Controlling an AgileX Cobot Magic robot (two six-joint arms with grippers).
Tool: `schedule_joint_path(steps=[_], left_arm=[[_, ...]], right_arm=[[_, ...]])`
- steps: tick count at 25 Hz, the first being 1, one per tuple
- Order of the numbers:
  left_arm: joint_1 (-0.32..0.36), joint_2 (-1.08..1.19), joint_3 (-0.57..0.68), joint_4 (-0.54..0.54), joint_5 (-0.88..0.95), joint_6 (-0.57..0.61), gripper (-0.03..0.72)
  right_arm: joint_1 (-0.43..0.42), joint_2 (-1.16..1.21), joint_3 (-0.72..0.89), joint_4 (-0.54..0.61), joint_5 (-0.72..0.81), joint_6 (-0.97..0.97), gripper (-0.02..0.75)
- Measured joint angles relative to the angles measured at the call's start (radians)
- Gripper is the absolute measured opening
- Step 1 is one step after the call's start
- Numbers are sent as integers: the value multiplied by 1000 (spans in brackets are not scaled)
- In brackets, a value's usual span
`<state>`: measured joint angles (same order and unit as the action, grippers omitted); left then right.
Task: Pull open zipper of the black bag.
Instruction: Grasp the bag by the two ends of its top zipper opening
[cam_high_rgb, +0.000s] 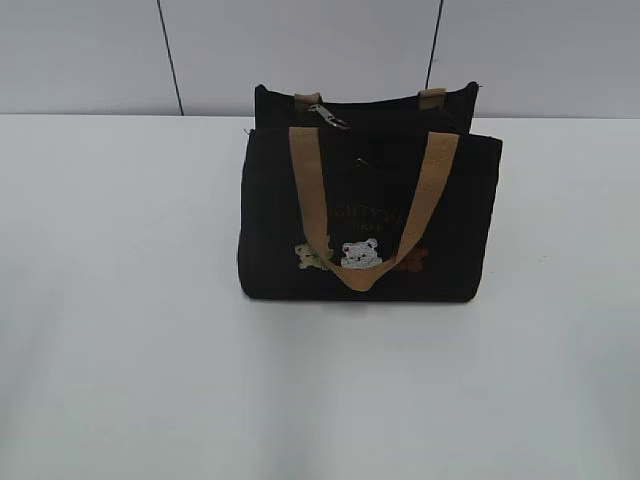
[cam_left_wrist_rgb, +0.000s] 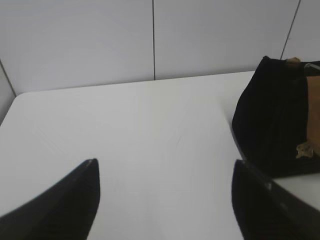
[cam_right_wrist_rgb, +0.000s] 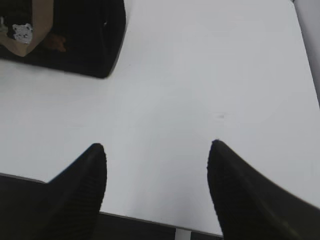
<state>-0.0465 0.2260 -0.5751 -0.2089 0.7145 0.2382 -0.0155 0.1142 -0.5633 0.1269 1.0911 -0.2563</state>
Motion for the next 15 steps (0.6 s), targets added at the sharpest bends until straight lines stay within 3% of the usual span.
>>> schedule_joint_path(steps=[8, 11, 15], left_arm=[[-12, 476, 1, -398, -507, 487, 595], [-81, 703, 1, -441, -724, 532, 589], [-232, 900, 1, -454, -1045, 513, 587]], right_arm=[[0, 250, -123, 32, -43, -134, 483], [0, 311, -127, 33, -94, -166, 483], [0, 383, -129, 37, -155, -180, 483]])
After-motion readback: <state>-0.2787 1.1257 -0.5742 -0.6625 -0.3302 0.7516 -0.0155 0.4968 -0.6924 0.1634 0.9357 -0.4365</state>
